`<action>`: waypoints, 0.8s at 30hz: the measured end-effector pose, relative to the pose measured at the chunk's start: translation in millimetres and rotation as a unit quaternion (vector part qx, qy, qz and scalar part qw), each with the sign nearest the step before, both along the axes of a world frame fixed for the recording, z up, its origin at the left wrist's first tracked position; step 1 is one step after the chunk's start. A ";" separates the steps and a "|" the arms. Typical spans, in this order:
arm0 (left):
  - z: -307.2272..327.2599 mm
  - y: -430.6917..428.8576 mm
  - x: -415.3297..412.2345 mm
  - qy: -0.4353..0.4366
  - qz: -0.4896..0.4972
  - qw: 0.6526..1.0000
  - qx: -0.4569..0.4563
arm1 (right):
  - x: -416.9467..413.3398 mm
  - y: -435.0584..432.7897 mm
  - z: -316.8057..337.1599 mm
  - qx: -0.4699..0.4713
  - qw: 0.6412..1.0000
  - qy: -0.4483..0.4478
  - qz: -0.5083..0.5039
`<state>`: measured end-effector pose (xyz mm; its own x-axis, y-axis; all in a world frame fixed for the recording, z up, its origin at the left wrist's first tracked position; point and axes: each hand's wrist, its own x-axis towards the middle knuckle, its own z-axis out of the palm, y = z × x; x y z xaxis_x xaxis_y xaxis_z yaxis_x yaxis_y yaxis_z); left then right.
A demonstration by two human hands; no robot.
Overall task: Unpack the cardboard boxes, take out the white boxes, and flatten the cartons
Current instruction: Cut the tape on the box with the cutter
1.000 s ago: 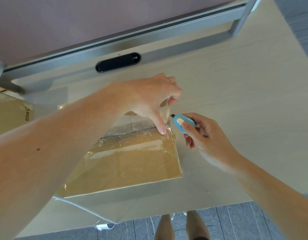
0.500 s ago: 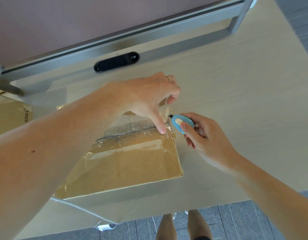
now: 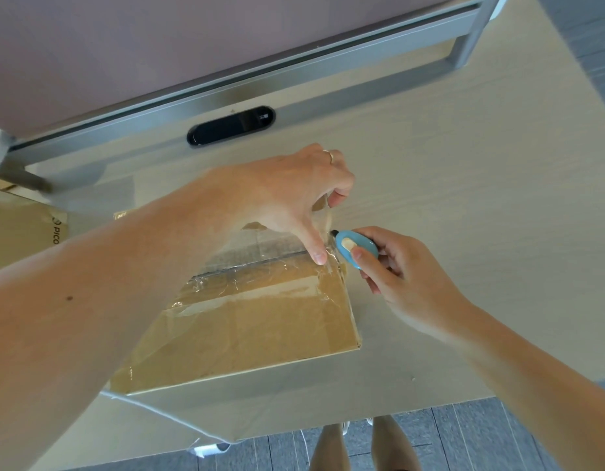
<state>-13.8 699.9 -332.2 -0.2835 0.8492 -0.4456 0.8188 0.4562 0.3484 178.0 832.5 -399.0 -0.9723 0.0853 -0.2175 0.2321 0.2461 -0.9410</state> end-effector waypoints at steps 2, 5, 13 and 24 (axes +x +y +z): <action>-0.1 0.0 0.3 0.001 0.002 1.000 -0.002 | 3.4 -0.6 1.4 0.030 0.999 0.007 0.014; -0.5 -0.4 0.3 0.001 0.007 1.000 -0.007 | 8.8 -1.8 3.4 0.033 0.999 0.003 0.017; 0.2 0.7 0.6 -0.005 0.013 1.000 -0.012 | 10.4 14.9 8.9 -0.003 0.995 -0.056 0.078; 0.7 -0.3 1.3 0.006 0.012 1.000 -0.022 | 11.6 22.3 14.2 -0.003 0.991 -0.066 0.115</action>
